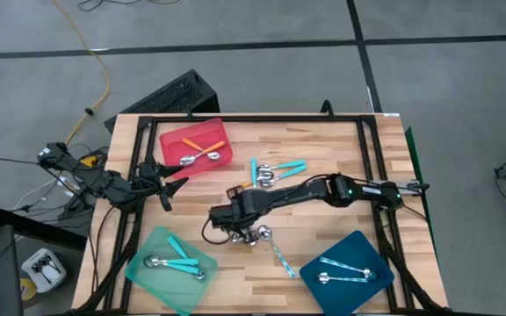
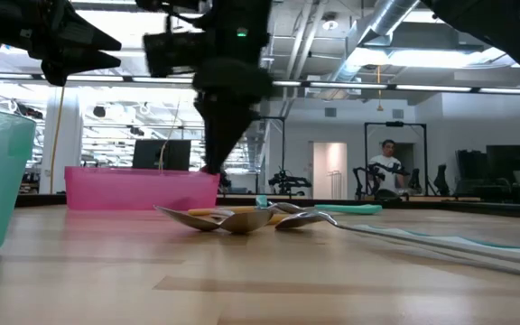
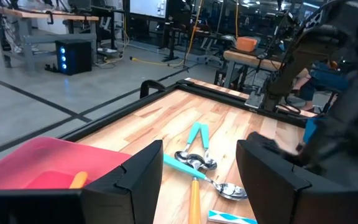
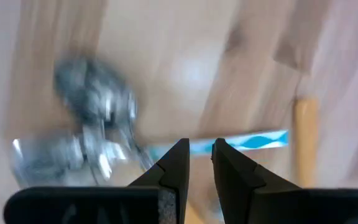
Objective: Sort silverware by color (type)
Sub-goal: Put the blue patterned spoon into the blue bin
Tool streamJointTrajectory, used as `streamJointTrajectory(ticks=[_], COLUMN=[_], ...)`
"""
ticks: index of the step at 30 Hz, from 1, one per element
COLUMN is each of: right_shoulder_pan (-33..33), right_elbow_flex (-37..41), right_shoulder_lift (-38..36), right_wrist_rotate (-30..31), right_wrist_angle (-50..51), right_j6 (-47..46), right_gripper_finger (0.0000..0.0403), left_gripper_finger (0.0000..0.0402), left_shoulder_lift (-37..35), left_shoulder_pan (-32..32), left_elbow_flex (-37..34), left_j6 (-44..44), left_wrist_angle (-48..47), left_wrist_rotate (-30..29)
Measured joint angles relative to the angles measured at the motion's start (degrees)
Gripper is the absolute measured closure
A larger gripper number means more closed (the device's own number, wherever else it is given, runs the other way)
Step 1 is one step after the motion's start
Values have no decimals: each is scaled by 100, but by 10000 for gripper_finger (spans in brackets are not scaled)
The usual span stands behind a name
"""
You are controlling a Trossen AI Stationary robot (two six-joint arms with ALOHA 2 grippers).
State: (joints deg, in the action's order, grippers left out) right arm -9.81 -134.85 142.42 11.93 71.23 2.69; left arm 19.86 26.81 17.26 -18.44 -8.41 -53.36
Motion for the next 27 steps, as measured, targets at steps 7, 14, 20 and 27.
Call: streamJointTrajectory(ticks=[7, 14, 20, 27], right_shoulder_pan=[185, 74, -3, 10], right_elbow_flex=[9, 13, 13, 560], right_shoulder_lift=[14, 34, 34, 43], right_wrist_rotate=[-407, -418, -418, -436], right_wrist_angle=[-59, -119, -90, -115], right_j6=[-2301, -2978, -3226, -3208], right_gripper_finger=[311, 311, 311, 304], left_gripper_finger=[212, 212, 212, 212], left_shoulder_lift=[0, 0, 0, 0], left_shoulder_pan=[0, 0, 0, 0], left_elbow_flex=[0, 0, 0, 0], left_j6=[-67, -124, -129, -131], left_wrist_angle=[3, 3, 5, 13], left_wrist_rotate=[1, 2, 3, 4])
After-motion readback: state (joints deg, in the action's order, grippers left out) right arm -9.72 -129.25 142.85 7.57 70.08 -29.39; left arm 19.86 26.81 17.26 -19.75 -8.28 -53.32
